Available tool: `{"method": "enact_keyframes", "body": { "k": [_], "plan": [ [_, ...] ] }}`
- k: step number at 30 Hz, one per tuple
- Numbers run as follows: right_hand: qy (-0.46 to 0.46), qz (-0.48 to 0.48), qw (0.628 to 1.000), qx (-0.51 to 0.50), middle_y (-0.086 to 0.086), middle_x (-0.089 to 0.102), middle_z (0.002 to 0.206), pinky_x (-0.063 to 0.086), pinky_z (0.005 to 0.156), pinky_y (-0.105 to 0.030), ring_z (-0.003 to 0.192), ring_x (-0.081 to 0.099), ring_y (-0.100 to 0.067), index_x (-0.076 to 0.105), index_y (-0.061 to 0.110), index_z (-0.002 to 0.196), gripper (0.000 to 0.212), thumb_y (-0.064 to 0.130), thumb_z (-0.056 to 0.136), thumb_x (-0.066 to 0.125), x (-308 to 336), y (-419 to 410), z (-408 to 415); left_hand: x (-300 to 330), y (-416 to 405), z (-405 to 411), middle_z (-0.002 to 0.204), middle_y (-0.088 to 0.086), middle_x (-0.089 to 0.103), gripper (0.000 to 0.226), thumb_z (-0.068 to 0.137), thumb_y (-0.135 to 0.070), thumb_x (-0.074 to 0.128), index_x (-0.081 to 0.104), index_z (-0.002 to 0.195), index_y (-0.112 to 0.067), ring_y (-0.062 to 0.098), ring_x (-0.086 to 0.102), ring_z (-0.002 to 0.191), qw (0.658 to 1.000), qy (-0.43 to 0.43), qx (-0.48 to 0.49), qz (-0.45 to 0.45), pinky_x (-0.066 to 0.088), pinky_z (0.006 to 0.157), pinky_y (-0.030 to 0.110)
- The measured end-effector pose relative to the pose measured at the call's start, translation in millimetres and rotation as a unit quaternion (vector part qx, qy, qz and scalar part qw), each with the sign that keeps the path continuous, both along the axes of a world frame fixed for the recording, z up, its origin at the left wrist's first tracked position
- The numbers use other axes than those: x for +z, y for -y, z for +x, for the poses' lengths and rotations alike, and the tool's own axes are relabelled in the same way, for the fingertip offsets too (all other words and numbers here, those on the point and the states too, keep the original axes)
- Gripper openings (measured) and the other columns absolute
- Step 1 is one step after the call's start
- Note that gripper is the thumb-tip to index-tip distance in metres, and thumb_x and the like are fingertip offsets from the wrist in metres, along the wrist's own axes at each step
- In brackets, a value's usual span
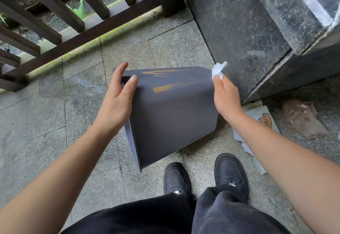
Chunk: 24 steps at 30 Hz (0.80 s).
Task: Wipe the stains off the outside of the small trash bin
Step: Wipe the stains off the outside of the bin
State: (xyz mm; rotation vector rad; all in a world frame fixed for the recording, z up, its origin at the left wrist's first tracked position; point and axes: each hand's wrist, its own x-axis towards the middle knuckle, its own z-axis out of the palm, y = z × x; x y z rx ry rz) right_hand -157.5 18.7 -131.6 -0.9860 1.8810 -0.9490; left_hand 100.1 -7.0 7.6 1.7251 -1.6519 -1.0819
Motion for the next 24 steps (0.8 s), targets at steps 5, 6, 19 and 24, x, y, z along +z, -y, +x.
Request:
{"method": "enact_keyframes", "body": {
  "k": [5, 6, 19, 24],
  "plan": [
    [-0.016, -0.04, 0.999, 0.009, -0.007, 0.033, 0.164, 0.015, 0.125, -0.039, 0.155, 0.019, -0.021, 0.036, 0.008, 0.154, 0.053, 0.031, 0.108, 0.022, 3.4, 4.8, 21.1, 3.8, -2.0, -18.8, 0.14, -0.005, 0.05, 0.047, 0.103, -0.034, 0.042, 0.038, 0.149, -0.025, 0.005, 0.046, 0.127, 0.995, 0.064, -0.041, -0.059, 0.033, 0.112, 0.03],
    [-0.023, -0.054, 0.998, 0.007, -0.008, 0.029, 0.165, 0.006, 0.127, -0.04, 0.156, 0.013, -0.022, 0.034, 0.005, 0.154, 0.054, 0.03, 0.108, 0.021, 8.2, 4.7, 30.1, 5.1, -1.7, -23.3, 0.13, -0.003, 0.056, 0.044, 0.103, -0.032, 0.041, 0.04, 0.147, -0.026, 0.007, 0.051, 0.117, 0.995, 0.065, -0.048, -0.062, 0.038, 0.107, 0.031],
    [-0.056, -0.298, 0.944, 0.127, -0.005, 0.052, 0.152, 0.017, 0.122, -0.05, 0.149, 0.032, -0.019, 0.052, 0.01, 0.144, 0.052, 0.032, 0.105, 0.026, 65.3, -22.7, 111.9, 7.0, 5.5, -50.7, 0.139, 0.017, 0.051, 0.042, 0.107, -0.034, 0.036, 0.038, 0.147, -0.018, 0.033, 0.048, 0.129, 0.994, 0.039, -0.068, -0.082, 0.037, 0.109, 0.051],
    [-0.062, -0.242, 0.967, 0.056, -0.012, 0.053, 0.148, 0.02, 0.119, -0.038, 0.144, 0.035, -0.017, 0.054, 0.004, 0.141, 0.053, 0.031, 0.103, 0.028, 19.3, -4.9, 71.6, 4.4, 5.2, -45.6, 0.135, 0.021, 0.05, 0.037, 0.107, -0.033, 0.038, 0.043, 0.141, -0.019, 0.039, 0.043, 0.13, 0.995, 0.024, -0.059, -0.071, 0.033, 0.109, 0.051]
  ]
}}
